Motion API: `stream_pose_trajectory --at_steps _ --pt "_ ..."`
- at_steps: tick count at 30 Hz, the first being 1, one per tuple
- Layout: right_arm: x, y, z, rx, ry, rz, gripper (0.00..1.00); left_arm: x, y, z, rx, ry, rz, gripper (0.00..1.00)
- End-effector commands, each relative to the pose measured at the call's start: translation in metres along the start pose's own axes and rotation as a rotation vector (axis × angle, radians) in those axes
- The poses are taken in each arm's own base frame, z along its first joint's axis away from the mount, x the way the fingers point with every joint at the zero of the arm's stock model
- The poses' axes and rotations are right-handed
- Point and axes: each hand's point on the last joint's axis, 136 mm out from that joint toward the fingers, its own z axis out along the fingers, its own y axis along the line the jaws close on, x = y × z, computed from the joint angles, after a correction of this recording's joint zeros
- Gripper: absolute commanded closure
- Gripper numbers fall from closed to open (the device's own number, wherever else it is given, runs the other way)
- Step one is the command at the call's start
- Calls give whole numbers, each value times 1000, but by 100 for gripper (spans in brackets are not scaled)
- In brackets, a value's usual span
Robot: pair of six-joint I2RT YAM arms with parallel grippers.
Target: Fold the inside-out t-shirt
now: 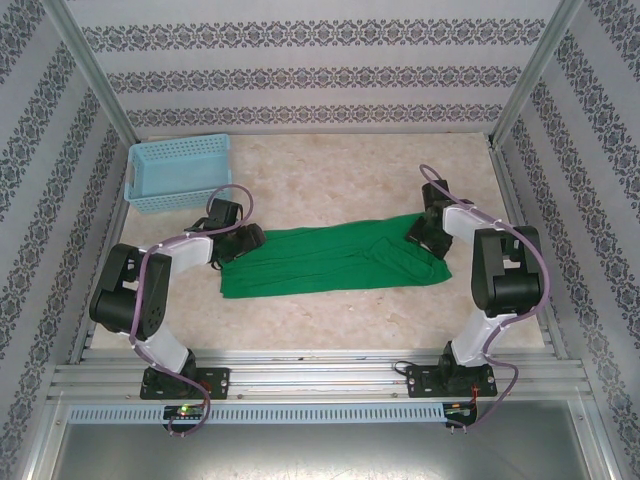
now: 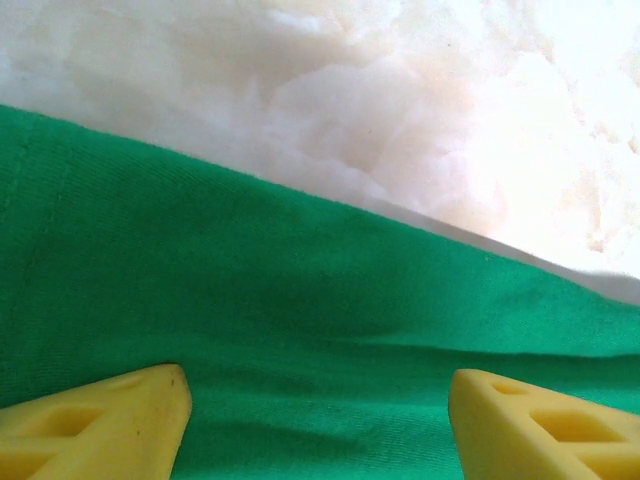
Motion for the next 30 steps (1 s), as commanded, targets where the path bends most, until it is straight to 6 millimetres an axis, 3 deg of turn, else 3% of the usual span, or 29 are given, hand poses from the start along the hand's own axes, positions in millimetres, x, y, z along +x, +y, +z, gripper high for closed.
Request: stream_pose_trajectory --at_steps 1,9,13,20,24,30 --pt "9 -2 5 27 25 -10 49 23 36 3 -115 69 -36 29" --pt "8 -13 -7 41 -16 -33 100 33 26 4 -45 106 -61 29" --pt "-7 -31 -28 89 -88 -33 100 48 6 -1 5 148 -25 29" --pt "-46 -64 -77 268 -243 -76 100 59 -42 -30 101 134 60 29" --pt "-60 -59 -97 295 -286 -127 100 50 -55 -46 137 83 79 29" --pt "-71 -43 -123 357 -351 -243 100 49 -46 -40 76 83 118 30"
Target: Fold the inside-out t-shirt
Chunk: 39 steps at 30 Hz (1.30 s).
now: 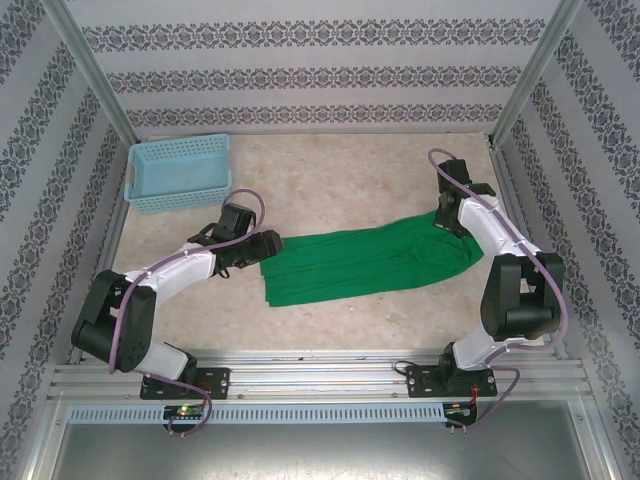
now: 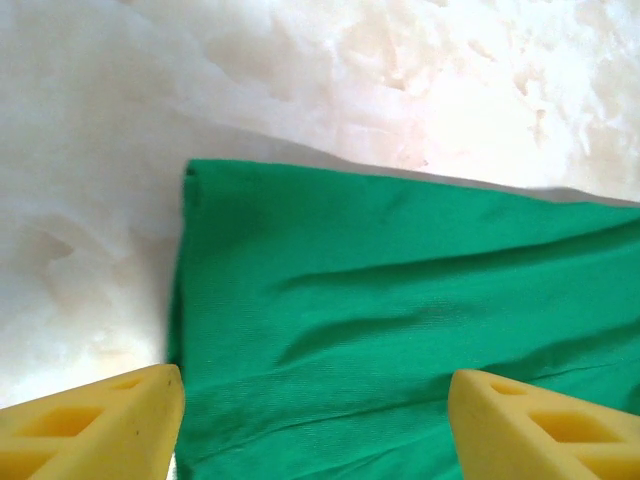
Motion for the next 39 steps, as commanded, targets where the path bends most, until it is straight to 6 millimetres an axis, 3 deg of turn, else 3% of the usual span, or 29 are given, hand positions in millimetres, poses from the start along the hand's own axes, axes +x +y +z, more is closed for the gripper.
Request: stream_pose_trajectory --at_steps 1,5,10,22,31,39 --pt "-13 -6 -24 78 -65 -100 100 5 11 3 -64 29 15 30" --pt "-18 9 -47 85 -117 -186 100 10 22 10 -101 38 11 31" --pt "-22 44 -87 49 -204 -302 100 17 16 20 -55 73 9 34" --pt "33 162 -144 -273 -205 -431 100 32 8 35 3 99 25 41" --pt "69 224 -163 -344 -146 -468 100 52 8 45 39 116 12 46" --pt "98 266 -170 -403 -102 -499 100 58 9 43 67 100 11 50"
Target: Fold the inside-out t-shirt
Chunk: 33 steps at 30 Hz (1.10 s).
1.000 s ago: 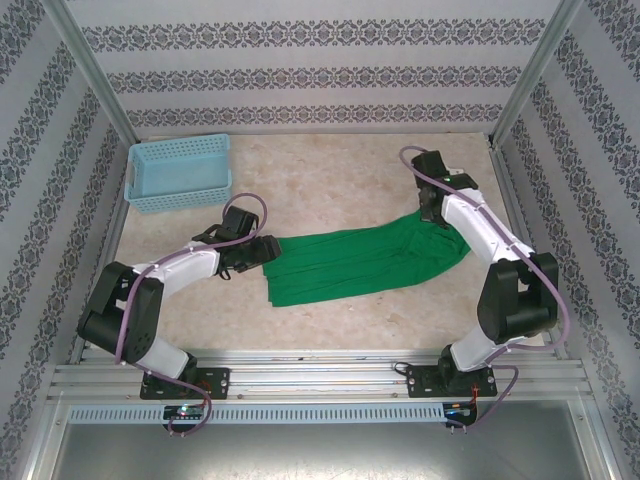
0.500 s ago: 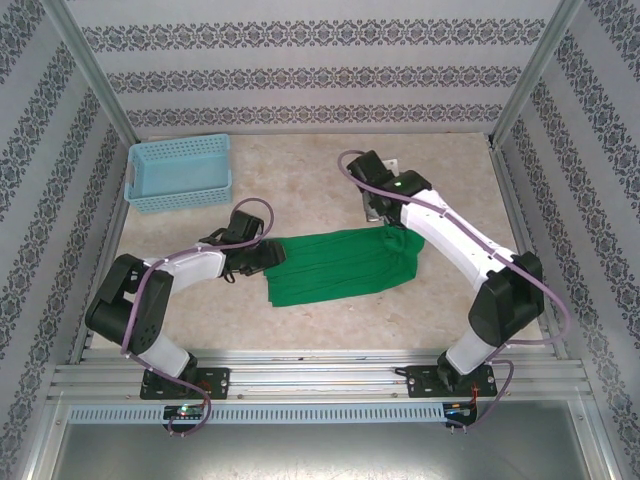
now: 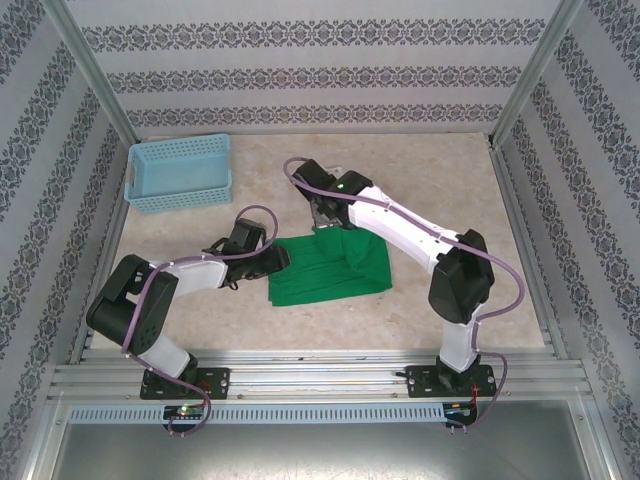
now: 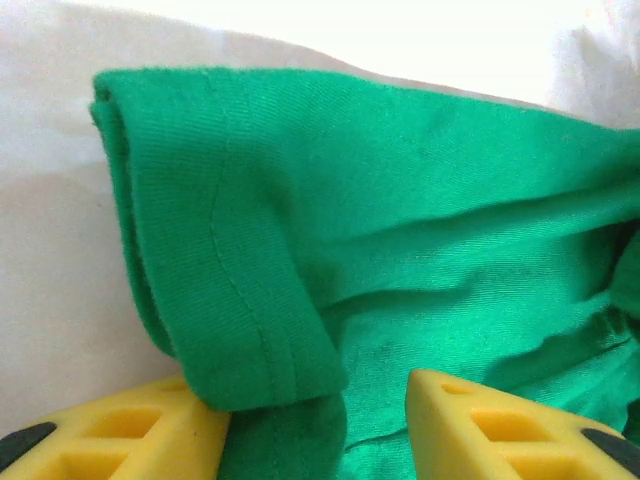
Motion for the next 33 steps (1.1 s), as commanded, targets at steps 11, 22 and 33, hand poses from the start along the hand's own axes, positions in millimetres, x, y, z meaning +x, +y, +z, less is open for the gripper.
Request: stream_pose_trajectory --at_steps 11,22,33 --pt "18 62 -3 -150 63 30 100 23 12 3 -6 35 -29 55" --pt "45 69 -14 -230 89 124 100 23 16 -2 -1 -4 -48 59" --pt "51 83 -9 -279 105 168 100 22 15 -7 17 -30 -62 61"
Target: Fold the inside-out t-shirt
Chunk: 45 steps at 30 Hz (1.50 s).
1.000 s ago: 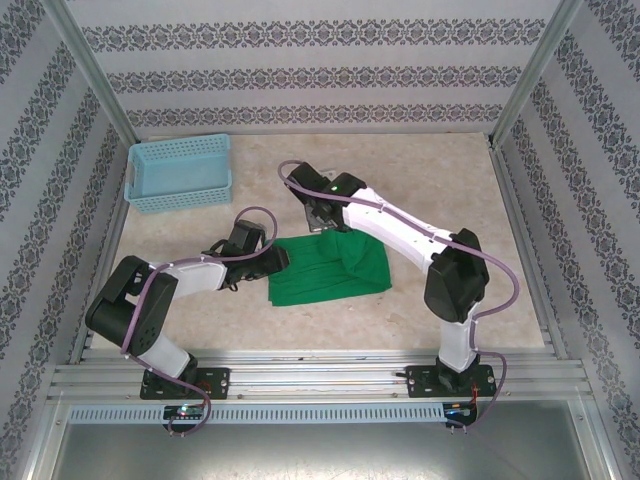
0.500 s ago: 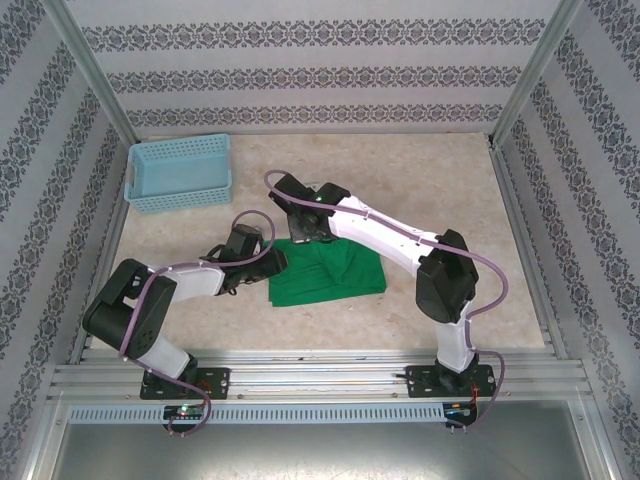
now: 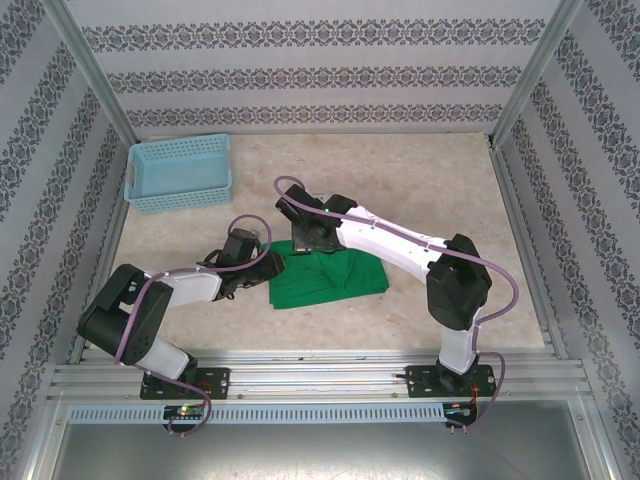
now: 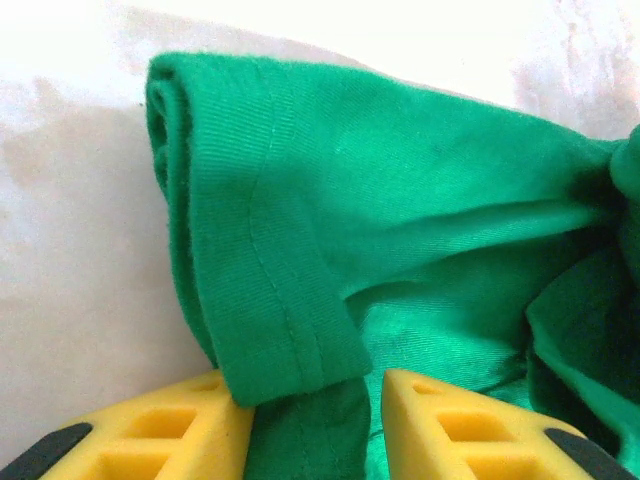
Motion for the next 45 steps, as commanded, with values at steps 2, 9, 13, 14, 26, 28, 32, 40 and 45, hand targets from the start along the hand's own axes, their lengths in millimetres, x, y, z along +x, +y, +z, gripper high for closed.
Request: stream_pose_trajectory --at_steps 2,9,13,14,26,28,32,40,45 --pt "3 19 -5 -59 -3 21 100 12 9 -1 -26 15 -15 61" --pt "11 29 0 -87 15 30 94 12 10 -3 -28 0 -19 61" --pt "8 38 -8 -131 17 13 72 9 18 -11 -74 -27 -31 59" --pt "6 39 -14 -143 12 3 66 7 23 -17 -96 -51 -38 57" --pt "-17 -59 -48 -135 -107 78 44 -20 2 -78 -205 -181 70 47" --pt "-13 -79 -36 -103 -88 106 44 -22 -21 -83 -203 -185 131 46" --pt "-7 -110 -21 -63 -73 160 44 -19 -64 -82 -228 -182 268 39" --pt "3 -140 -18 -52 -88 210 43 -3 -107 -30 -289 -45 424 38" --pt "11 -150 -13 -37 -75 220 41 4 -110 -10 -285 0 433 52"
